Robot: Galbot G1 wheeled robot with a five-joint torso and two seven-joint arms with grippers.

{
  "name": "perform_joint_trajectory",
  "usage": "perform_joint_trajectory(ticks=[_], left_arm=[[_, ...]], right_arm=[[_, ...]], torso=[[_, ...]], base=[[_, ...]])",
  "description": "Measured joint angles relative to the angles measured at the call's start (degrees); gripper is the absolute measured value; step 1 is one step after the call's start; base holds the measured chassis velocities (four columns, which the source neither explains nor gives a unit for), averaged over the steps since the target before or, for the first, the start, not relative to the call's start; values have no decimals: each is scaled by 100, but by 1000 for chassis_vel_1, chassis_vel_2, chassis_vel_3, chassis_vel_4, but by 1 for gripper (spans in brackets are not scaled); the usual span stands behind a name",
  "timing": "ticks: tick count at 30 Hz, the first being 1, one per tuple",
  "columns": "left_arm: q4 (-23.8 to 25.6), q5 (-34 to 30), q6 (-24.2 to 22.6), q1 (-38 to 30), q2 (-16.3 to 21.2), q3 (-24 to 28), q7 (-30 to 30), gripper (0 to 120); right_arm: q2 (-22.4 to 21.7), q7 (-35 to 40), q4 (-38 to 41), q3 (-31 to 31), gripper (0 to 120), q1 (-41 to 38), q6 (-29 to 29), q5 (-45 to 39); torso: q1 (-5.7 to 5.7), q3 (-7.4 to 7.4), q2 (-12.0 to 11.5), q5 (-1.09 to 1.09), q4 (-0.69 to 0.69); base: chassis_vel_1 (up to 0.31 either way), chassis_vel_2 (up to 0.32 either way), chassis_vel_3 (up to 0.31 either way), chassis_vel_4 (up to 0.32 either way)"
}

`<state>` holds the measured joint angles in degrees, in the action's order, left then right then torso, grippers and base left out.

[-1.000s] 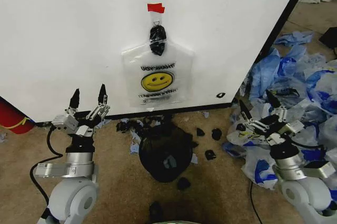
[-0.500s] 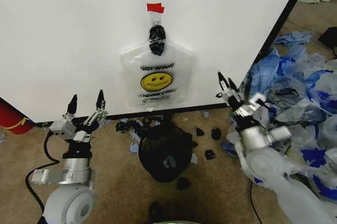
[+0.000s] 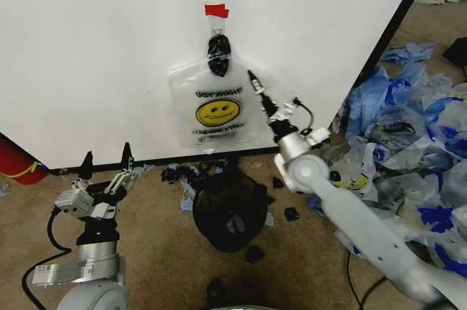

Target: Pick up the garbage bag from the wall and place it over the trash bin.

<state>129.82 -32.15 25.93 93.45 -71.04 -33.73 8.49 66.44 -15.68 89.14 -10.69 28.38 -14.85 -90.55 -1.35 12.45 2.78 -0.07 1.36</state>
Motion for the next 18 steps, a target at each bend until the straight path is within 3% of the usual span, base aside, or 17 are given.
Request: perform_joint_trajectory(ticks=[10, 18], left_arm=[[-18, 22, 101, 73, -64, 30, -77, 100], [-19, 39, 101, 86, -90, 89, -107, 100]], right_arm=[[775, -387, -1062, -189, 100, -591, 129, 33], [786, -504, -1103, -235, 100, -638, 172, 103]], torso=[[0, 0, 0, 1, -2], [0, 0, 0, 1, 0]], base=[[0, 0, 0, 0], [0, 0, 0, 0]])
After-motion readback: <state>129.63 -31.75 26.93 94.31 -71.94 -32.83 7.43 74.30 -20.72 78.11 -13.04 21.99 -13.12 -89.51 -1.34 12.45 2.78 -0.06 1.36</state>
